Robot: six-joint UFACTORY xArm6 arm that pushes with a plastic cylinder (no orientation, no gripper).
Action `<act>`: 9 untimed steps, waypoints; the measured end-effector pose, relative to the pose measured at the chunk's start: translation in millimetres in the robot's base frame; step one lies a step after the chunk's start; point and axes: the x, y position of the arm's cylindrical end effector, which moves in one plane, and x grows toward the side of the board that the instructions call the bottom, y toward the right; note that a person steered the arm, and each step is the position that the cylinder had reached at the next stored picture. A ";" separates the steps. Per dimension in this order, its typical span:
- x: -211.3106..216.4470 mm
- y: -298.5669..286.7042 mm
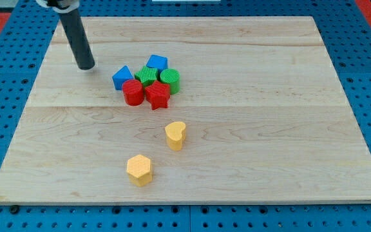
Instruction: Place yellow heart parallel left to blue triangle
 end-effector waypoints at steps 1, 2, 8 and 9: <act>35.0 -1.1; 73.0 -1.1; 143.7 230.0; 152.5 247.8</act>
